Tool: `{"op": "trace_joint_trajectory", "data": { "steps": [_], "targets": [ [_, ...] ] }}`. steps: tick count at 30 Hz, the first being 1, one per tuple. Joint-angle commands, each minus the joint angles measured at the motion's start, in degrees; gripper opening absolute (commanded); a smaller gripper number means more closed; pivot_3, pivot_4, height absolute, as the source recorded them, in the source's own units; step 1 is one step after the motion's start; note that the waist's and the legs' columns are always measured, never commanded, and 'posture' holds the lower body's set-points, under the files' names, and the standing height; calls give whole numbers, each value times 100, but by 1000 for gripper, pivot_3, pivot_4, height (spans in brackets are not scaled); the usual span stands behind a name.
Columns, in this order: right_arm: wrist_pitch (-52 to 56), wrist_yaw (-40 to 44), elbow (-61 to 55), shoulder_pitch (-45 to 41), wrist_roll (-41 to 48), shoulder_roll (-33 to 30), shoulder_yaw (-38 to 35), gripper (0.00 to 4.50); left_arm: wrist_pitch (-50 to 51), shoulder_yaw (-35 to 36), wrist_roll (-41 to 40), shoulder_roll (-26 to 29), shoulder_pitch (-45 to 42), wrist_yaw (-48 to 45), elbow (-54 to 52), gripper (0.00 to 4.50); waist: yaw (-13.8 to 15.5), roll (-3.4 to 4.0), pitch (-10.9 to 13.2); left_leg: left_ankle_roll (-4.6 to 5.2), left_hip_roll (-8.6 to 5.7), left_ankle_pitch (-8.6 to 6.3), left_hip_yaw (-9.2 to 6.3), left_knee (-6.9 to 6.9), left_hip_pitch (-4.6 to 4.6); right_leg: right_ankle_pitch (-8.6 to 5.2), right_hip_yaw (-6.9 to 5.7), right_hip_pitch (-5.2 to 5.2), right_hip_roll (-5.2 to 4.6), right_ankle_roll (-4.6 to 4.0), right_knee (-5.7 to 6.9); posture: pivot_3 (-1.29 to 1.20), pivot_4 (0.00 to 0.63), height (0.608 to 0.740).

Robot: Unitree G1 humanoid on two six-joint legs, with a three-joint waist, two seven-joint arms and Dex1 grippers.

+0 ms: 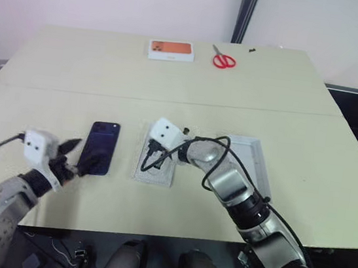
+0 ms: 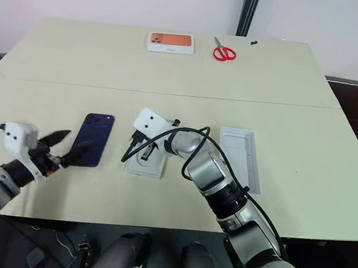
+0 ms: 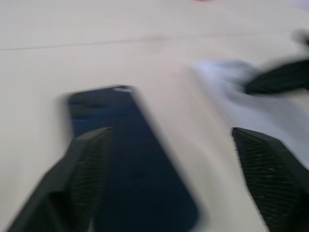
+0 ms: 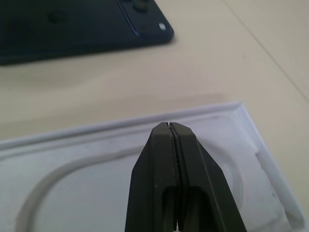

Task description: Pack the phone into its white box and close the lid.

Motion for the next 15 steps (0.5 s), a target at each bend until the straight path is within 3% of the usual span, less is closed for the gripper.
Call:
{"op": "trace_joint_trajectory", "data": {
  "steps": [1, 7, 15],
  "targets": [
    [-199, -44, -76, -113, 53, 217, -119, 0, 666, 382, -196, 29, -354, 790, 70, 4496, -2, 0, 0, 0, 0, 0, 0, 0, 0, 0, 0, -2, 0, 0, 4, 0, 150, 740],
    [-74, -241, 622, -659, -84, 816, -75, 0, 2672, 500, -410, 599, -1452, 1520, 849, 4496, -13, -5, -1, -12, 0, 7, -1, 4, 0, 0, -2, -19, 5, 0, 50, 0, 150, 740],
    [303, -116, 1135, -981, -314, 1094, 284, 0, 4310, 179, -861, 775, -2322, 1196, 1516, 4496, -4, -9, -4, -49, -1, 29, -1, 4, 0, -1, -7, -24, 0, 0, 47, 0, 150, 740]
  ]
}}
